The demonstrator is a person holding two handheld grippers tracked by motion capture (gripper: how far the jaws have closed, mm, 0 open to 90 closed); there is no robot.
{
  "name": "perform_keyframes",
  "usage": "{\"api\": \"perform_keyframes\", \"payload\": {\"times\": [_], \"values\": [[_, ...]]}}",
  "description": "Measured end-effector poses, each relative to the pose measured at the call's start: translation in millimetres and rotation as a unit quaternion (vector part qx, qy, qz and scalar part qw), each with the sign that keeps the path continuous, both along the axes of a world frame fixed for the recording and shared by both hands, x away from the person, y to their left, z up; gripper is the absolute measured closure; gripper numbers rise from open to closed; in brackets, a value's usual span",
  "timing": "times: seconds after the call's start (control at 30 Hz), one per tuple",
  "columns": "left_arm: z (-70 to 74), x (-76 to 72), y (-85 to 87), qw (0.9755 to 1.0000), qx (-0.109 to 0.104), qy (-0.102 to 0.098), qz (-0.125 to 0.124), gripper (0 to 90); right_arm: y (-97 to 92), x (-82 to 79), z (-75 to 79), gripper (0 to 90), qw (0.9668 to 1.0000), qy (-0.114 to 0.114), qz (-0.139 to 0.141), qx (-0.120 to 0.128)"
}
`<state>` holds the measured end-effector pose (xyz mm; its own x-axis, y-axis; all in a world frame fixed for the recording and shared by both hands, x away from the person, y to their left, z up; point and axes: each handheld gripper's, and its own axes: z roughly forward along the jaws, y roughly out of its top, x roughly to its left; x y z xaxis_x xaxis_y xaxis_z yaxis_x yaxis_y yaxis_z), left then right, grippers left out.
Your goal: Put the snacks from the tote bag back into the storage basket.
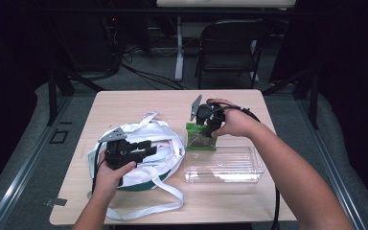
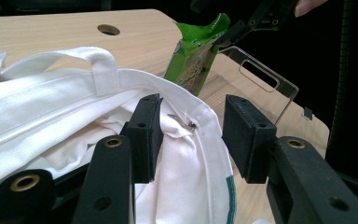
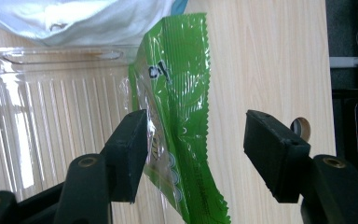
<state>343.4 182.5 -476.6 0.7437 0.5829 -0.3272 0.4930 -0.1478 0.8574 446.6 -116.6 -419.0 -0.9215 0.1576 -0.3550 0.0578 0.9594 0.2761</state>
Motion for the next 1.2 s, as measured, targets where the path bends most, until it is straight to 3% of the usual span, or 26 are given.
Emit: {"api": "perform_keyframes", "payload": {"times": [0.27,0.3,0.53,0.6,0.67,0.7,0.8,0.87,1.1,1.2], "values": [[1.0,0.6,0.3,1.0,-0.002,-0.002,0.0,56.8,-1.4,-3.4,10.0,40.0,0.9996,0.001,-0.011,0.024],[1.0,0.8,-0.1,1.0,-0.003,-0.002,0.0,56.7,-2.8,-5.2,13.2,40.0,0.9992,-0.001,-0.015,0.037],[1.8,2.2,-1.9,1.0,-0.002,-0.003,-0.002,56.7,-7.5,-9.0,22.9,40.0,0.9975,0.005,-0.025,0.065],[1.9,2.9,-2.5,1.0,-0.003,-0.002,-0.003,56.7,-9.5,-11.5,27.6,40.2,0.995,0.009,-0.03,0.095],[1.8,3.1,-2.7,1.0,-0.002,-0.002,-0.003,56.7,-10.3,-12.2,29.3,40.3,0.9944,0.009,-0.032,0.1],[1.5,3.4,-3.5,1.0,-0.003,-0.002,-0.003,56.7,-11.6,-13.4,30.2,40.7,0.9921,0.008,-0.041,0.118],[1.7,3.5,-3.9,1.0,-0.003,-0.002,-0.004,56.7,-12.6,-14.7,31.7,40.9,0.9902,0.006,-0.053,0.129],[1.6,3.6,-4.2,1.0,-0.002,-0.002,-0.004,56.7,-14.2,-16.3,33.7,42.1,0.9862,0.003,-0.067,0.151],[1.3,4.4,-3.5,1.0,-0.001,-0.003,-0.003,56.7,-17.0,-19.1,38.3,43.5,0.9783,-0.017,-0.099,0.181],[1.4,4.3,-3.2,1.0,0.0,-0.003,-0.003,56.7,-16.4,-22.6,43.6,44.6,0.9744,-0.036,-0.114,0.191]]}}
